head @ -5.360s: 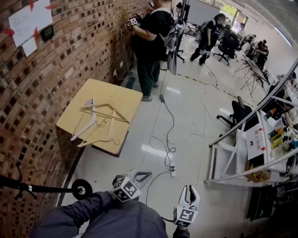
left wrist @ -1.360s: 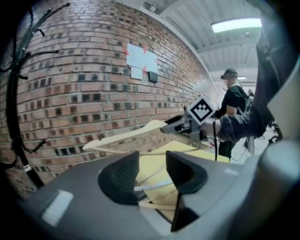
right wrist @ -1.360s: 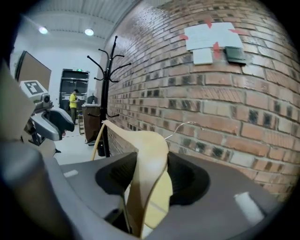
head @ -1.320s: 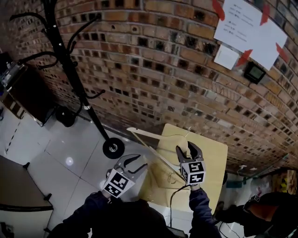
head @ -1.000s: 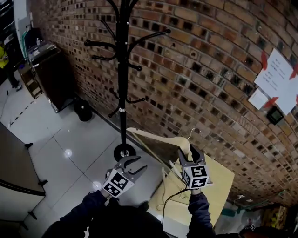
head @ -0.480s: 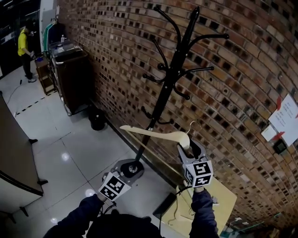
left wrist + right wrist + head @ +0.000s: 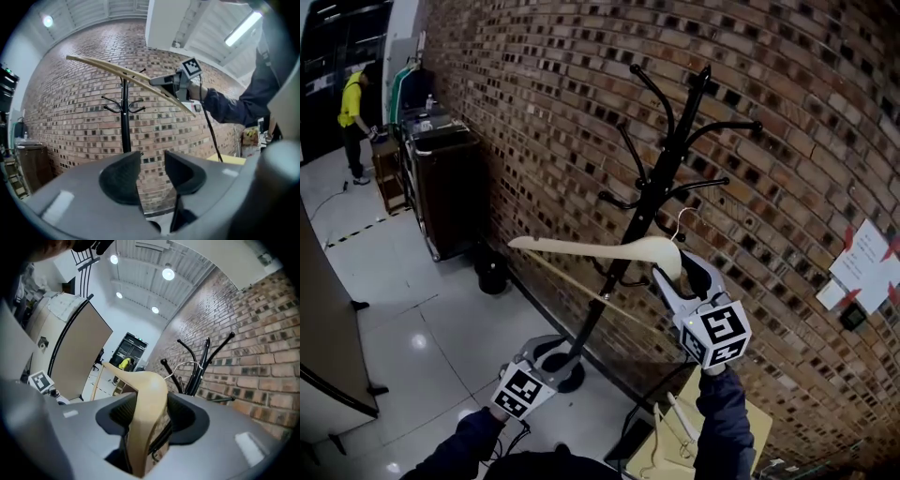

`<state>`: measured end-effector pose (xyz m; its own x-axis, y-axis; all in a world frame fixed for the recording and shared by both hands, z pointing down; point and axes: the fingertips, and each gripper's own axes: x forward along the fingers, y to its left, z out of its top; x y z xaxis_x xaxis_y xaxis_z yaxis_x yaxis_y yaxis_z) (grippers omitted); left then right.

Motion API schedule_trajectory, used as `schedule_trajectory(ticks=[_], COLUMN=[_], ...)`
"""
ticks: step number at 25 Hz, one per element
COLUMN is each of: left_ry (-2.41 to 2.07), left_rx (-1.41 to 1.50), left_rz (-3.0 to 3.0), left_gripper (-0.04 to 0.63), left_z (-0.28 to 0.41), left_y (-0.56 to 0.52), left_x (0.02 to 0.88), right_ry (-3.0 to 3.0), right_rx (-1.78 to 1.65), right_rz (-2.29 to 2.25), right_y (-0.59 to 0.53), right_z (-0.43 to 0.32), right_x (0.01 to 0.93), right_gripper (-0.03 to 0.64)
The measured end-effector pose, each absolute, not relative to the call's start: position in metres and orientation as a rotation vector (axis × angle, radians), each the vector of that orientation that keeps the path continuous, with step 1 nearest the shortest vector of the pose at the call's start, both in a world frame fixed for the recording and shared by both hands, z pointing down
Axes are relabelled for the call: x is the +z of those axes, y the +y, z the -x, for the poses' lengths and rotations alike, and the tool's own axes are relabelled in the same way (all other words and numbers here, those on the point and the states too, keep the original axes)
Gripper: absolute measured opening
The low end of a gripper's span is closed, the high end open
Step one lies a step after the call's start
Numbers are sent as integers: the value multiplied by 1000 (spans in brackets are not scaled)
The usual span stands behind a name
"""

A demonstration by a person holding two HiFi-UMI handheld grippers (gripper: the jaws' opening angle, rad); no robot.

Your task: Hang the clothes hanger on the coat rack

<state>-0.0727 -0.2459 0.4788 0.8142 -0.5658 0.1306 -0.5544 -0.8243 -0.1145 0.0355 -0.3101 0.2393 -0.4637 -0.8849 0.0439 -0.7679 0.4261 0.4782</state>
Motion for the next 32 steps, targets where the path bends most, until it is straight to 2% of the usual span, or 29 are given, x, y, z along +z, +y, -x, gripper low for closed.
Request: schedule_trajectory(ticks=[6,15,23,32], left_ry=[914,954,1045,1090], left_rx=[-208,-222,-259,-289], left_rz=[2909,2901,2886,2869], left_gripper=[170,170,170,170], left_z=[69,58,64,61], left_y=[-254,-263,-273,-268], left_x=[469,472,482,484], right_ry=[-2429,-2493,-2465,-2425], right_rx=[-696,-674,-670,-813], right_rz=[-1380,-1428,-1418,-1364], right_y=[-320,-396,-466,-499], right_z=[-34,-94,-130,-122], right_x=[149,57,69,101], right_gripper=[209,209,209,209])
